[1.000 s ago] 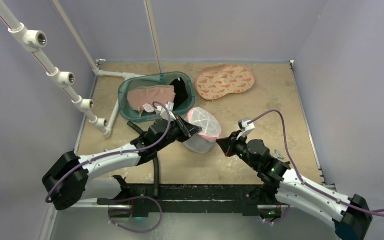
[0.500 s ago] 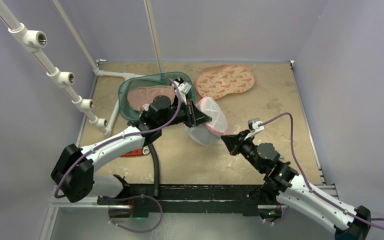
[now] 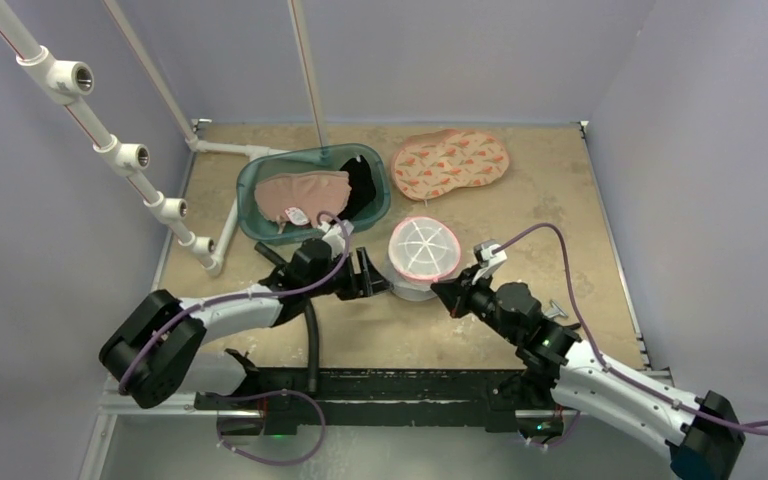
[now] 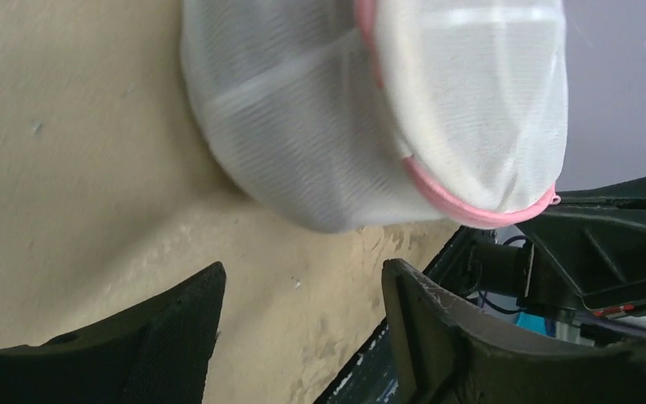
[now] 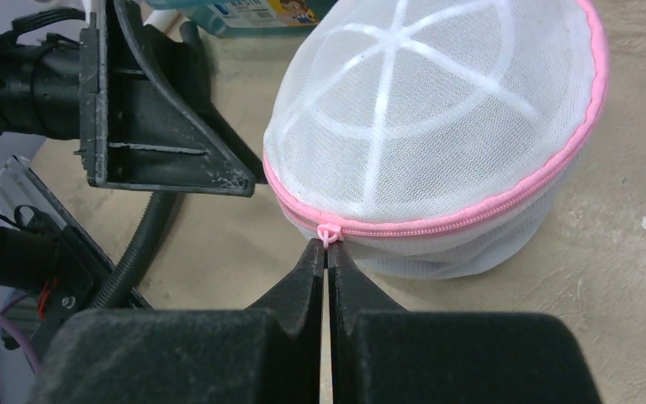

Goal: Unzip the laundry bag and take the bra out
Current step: Unzip the laundry bag at the center of the board.

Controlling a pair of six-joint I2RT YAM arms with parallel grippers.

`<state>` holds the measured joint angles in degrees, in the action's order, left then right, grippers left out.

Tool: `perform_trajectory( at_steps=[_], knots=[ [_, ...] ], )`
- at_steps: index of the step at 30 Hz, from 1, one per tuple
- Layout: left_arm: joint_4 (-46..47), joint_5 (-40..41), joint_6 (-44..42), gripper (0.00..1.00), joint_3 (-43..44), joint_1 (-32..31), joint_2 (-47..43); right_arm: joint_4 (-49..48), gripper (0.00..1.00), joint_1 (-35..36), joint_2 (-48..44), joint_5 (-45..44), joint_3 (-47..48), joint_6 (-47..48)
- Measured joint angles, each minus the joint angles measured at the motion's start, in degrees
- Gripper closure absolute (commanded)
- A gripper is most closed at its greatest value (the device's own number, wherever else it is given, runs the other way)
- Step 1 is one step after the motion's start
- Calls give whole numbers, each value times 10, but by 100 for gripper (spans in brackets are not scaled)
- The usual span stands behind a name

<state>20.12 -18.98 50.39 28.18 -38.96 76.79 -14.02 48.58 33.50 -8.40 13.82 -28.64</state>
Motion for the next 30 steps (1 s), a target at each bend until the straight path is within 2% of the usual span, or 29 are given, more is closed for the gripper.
perform_trajectory(
  at_steps=[4, 8, 10, 13, 16, 24, 27, 30],
  knots=[
    [0, 57, 64, 24, -53, -17, -68, -9, 100, 0, 20, 5, -1, 0],
    [9, 156, 131, 23, -59, -94, -168, -21, 100, 0, 24, 5, -1, 0],
    [26, 202, 168, 23, -54, -136, -186, -24, 100, 0, 26, 5, -2, 0],
    [51, 258, 218, 23, -48, -175, -166, -27, 100, 0, 25, 5, -2, 0],
    [60, 296, 256, 23, -30, -196, -109, -26, 100, 0, 25, 5, -2, 0],
    [96, 316, 298, 26, 24, -203, 12, -26, 100, 0, 25, 5, -2, 0],
    [103, 323, 305, 32, 41, -203, 35, -26, 100, 0, 25, 6, -2, 0],
    [104, 330, 308, 43, 57, -203, 52, -26, 100, 0, 25, 7, -2, 0]
  ],
)
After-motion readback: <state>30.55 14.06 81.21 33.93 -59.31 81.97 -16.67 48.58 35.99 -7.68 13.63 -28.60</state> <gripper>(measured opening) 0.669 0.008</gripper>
